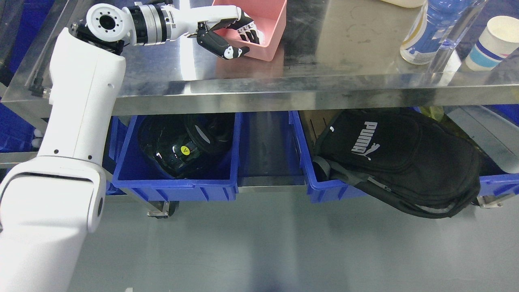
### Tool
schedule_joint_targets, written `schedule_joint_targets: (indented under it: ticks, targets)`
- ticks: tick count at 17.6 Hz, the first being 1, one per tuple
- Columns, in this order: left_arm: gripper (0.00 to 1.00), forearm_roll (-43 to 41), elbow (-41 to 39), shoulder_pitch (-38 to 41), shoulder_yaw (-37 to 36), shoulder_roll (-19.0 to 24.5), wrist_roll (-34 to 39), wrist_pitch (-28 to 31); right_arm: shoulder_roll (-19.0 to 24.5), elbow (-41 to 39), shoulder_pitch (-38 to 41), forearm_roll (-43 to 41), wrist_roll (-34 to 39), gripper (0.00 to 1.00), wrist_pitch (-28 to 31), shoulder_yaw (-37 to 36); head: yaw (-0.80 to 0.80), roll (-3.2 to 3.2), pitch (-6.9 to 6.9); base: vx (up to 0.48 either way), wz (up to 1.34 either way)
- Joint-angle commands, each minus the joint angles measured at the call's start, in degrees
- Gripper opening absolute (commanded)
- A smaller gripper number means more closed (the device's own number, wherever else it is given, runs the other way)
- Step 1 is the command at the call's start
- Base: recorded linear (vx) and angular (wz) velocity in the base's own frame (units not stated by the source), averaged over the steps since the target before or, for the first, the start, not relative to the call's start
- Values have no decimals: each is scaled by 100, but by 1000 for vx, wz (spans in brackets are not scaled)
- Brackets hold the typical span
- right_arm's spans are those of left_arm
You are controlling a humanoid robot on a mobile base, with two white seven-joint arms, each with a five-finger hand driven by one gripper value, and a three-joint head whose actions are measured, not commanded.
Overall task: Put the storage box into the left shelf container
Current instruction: 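Grasp the pink box's near edge with the left hand, then lift the pink box off the table with the left hand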
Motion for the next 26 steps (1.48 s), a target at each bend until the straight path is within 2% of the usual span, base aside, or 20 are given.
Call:
schedule_joint_targets:
  ticks: [1, 7, 11, 17, 22, 26]
  targets:
    - [0, 17, 123, -181, 1133, -128, 98, -102, -100, -100, -35, -9, 1, 100, -4, -18, 0, 0, 0, 0, 0]
    - [0, 60, -236, -165, 1581, -154, 90, -111, -100, -100, -35, -9, 1, 100, -4, -18, 0, 0, 0, 0, -8]
    - [1, 140, -798, 256, 2108, -383, 90, -146, -100, -100, -35, -9, -8, 100, -4, -18, 0, 0, 0, 0, 0]
    - [1, 631, -2230, 1117, 2750, -503, 291, -892, -100, -100, -35, -9, -8, 100, -4, -18, 0, 0, 0, 0, 0]
    - [2, 1589, -3153, 1961, 2559, -503, 1625, -1087, -100, -100, -35, -9, 1, 100, -4, -18, 0, 0, 0, 0, 0]
    - [3, 1775, -4137, 2919, 1725, -503, 3215, -1087, -100, -100, -35, -9, 0, 100, -4, -18, 0, 0, 0, 0, 15]
